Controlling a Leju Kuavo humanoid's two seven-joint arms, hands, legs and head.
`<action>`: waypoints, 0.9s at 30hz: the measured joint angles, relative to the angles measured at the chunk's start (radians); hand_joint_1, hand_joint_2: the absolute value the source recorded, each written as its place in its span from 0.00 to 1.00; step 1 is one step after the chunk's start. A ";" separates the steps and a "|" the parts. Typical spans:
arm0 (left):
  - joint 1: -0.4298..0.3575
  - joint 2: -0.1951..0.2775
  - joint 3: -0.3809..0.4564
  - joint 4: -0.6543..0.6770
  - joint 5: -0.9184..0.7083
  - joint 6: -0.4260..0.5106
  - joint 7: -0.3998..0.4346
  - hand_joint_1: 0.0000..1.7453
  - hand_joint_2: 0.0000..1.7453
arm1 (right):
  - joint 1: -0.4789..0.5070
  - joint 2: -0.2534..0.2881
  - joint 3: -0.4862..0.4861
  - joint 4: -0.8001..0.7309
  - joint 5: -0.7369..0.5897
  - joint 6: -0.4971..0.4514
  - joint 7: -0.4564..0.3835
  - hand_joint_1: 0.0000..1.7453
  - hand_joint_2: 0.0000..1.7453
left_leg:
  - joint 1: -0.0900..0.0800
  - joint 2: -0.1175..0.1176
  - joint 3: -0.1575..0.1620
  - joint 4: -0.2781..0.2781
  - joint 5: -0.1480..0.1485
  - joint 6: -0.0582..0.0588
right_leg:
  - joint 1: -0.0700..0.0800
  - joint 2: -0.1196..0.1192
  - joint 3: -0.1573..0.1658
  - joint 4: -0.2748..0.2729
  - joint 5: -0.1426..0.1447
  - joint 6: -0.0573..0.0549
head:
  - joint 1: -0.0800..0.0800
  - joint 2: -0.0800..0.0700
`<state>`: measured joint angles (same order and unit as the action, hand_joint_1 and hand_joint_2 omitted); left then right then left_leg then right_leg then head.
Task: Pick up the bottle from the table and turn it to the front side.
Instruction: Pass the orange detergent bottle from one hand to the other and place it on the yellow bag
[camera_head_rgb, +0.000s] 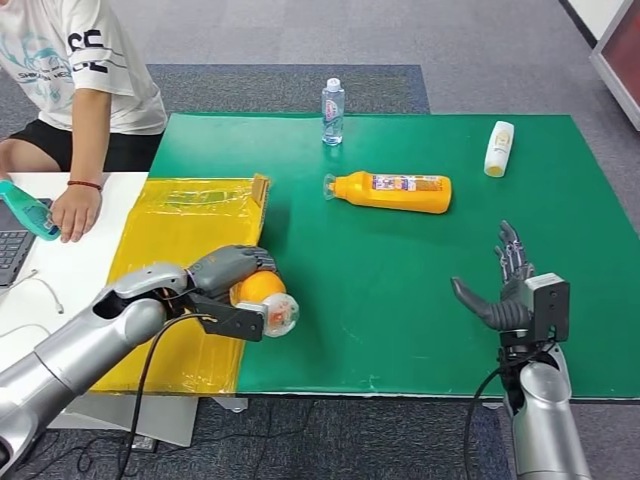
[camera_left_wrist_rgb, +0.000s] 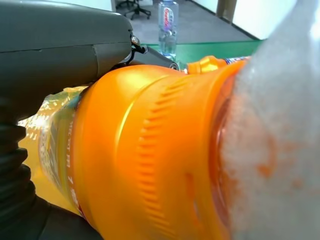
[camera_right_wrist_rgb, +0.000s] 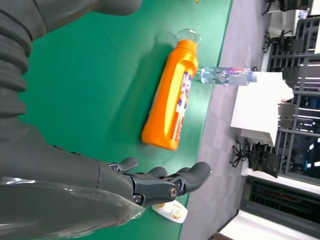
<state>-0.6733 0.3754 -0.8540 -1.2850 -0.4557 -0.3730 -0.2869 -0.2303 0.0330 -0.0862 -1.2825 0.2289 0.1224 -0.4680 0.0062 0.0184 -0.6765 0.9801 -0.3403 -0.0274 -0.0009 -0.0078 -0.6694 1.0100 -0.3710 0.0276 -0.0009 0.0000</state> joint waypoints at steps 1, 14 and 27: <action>-0.016 0.011 -0.005 0.001 0.023 -0.026 -0.005 1.00 1.00 | 0.000 0.001 0.000 0.002 0.006 0.001 0.001 0.00 1.00 | 0.000 0.000 0.000 0.000 0.000 0.000 | 0.000 0.000 0.000 0.000 0.000 0.000 | 0.000 0.000; -0.549 0.161 -0.235 0.032 0.573 -0.557 0.175 1.00 1.00 | -0.066 0.029 0.072 0.156 0.047 0.010 -0.021 0.00 1.00 | 0.002 0.000 -0.001 0.000 0.002 -0.002 | 0.002 0.000 -0.001 0.000 0.002 -0.002 | 0.000 0.000; -0.920 0.176 -0.610 0.071 1.168 -0.717 0.562 1.00 1.00 | -0.194 0.074 0.218 0.293 0.031 0.018 -0.024 0.00 1.00 | 0.001 0.000 0.000 0.000 0.003 -0.003 | 0.002 0.000 0.000 0.002 0.002 -0.002 | 0.000 0.000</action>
<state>-1.5931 0.5517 -1.4638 -1.2140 0.7124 -1.0903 0.2751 -0.4238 0.1066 0.1321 -0.9893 0.2601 0.1408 -0.4917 0.0075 0.0186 -0.6768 0.9799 -0.3372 -0.0299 0.0008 -0.0076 -0.6693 1.0121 -0.3692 0.0257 -0.0009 0.0000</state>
